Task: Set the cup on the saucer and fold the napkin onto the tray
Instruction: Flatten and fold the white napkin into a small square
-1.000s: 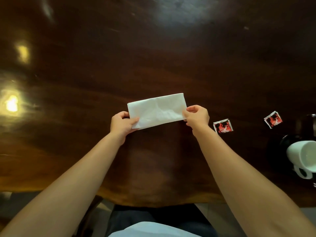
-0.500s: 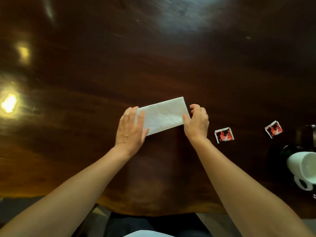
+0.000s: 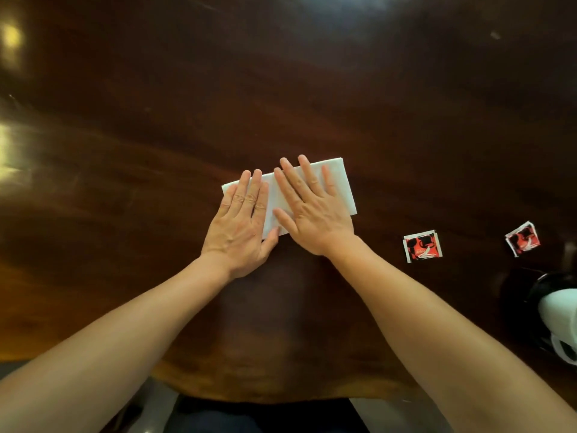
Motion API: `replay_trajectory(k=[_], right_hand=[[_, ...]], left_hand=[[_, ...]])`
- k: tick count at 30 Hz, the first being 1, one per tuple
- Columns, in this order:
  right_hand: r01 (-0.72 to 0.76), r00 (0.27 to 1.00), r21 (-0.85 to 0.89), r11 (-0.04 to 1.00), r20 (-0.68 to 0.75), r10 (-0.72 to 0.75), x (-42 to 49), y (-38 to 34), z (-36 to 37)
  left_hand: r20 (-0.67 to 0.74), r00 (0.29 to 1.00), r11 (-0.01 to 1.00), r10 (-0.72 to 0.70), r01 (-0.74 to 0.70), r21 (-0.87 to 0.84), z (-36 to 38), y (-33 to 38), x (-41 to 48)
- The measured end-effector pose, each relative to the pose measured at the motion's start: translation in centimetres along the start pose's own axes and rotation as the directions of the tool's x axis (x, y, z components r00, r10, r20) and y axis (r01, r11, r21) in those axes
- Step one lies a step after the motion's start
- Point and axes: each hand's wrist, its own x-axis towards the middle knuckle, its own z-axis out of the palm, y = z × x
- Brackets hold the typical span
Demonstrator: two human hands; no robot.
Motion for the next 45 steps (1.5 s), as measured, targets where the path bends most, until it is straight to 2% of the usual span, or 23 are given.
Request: replay_trajectory(k=[8, 14, 18, 22, 26, 31, 34, 39, 45], right_hand=[[0.003, 1.0, -0.032, 0.999, 0.005, -0.003, -0.1, 4.8, -0.9], [0.21, 0.976, -0.122, 0.97, 0.09, -0.2, 1.1, 9.2, -2.6], [0.263, 0.962, -0.176, 0.949, 0.126, -0.243, 3.0, 10.8, -3.9], [0.156, 0.983, -0.15, 0.976, 0.118, -0.139, 4.6, 10.5, -4.9], [-0.013, 0.996, -0.118, 0.993, 0.085, 0.023, 5.4, 8.3, -5.1], [-0.245, 0.965, -0.116, 0.963, 0.062, 0.253, 6.4, 4.7, -5.0], [-0.265, 0.961, -0.063, 0.962, 0.064, 0.269, 6.3, 4.0, -5.0], [-0.276, 0.961, 0.092, 0.957, 0.065, 0.27, 5.3, 3.7, -5.9], [-0.246, 0.968, 0.251, 0.936, 0.022, 0.248, 4.7, 3.9, -7.2]], left_hand=[[0.002, 0.998, 0.996, -0.066, 0.066, 0.054, -0.3, -0.2, -0.9], [0.002, 0.988, 0.988, -0.152, 0.152, -0.018, 0.4, 1.9, -2.6], [0.054, 0.981, 0.982, -0.184, 0.186, -0.029, 0.8, 5.2, -4.6], [0.122, 0.962, 0.967, -0.243, 0.25, -0.046, 1.2, 8.8, -6.2], [0.184, 0.961, 0.972, -0.205, 0.222, -0.078, 1.3, 12.4, -8.0], [0.265, 0.946, 0.975, -0.186, 0.212, -0.072, 0.5, 16.3, -7.1], [0.24, 0.958, 0.974, -0.159, 0.192, -0.12, -0.4, 15.9, -6.9], [0.049, 0.996, 0.978, -0.078, 0.086, -0.191, 0.0, 11.8, -6.2], [0.062, 0.996, 0.993, -0.059, 0.064, -0.098, 1.7, 8.9, -4.1]])
